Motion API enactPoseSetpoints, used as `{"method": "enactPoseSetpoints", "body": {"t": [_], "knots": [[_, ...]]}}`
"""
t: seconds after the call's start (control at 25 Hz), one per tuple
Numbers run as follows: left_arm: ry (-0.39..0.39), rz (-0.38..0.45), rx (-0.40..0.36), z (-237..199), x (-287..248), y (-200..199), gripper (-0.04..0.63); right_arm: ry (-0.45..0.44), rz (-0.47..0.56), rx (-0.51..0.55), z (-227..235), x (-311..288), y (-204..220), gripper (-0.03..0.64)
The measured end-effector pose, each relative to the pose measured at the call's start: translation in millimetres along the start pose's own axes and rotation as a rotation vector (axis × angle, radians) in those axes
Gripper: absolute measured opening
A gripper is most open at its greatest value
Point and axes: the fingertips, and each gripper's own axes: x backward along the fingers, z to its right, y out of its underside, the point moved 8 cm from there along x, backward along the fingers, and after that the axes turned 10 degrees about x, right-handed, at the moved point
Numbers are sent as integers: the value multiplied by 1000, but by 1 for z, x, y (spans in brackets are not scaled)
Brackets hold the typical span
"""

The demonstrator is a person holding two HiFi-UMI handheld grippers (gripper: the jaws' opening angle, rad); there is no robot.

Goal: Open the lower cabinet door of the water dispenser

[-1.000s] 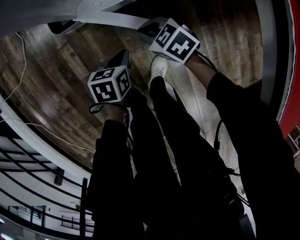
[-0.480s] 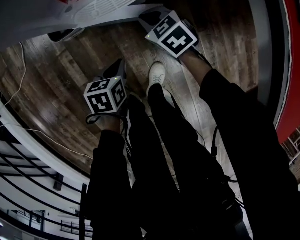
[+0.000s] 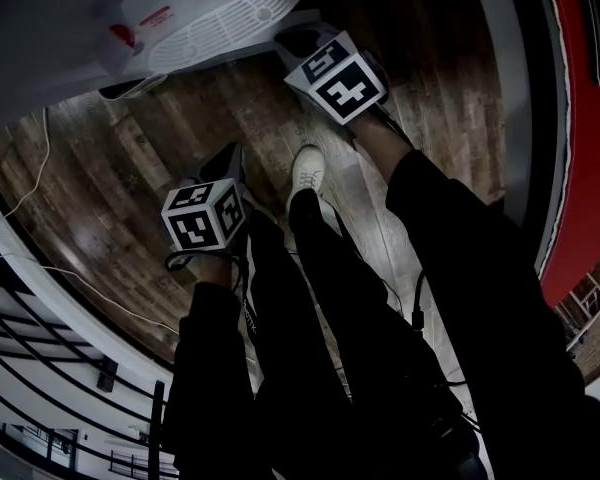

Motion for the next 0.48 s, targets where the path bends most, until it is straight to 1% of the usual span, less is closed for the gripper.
{"method": "enactPoseSetpoints", "body": {"t": [0.48], "knots": [[-8, -8, -2, 1, -3, 0, 8, 28, 35, -37, 12, -5, -2, -2]]}}
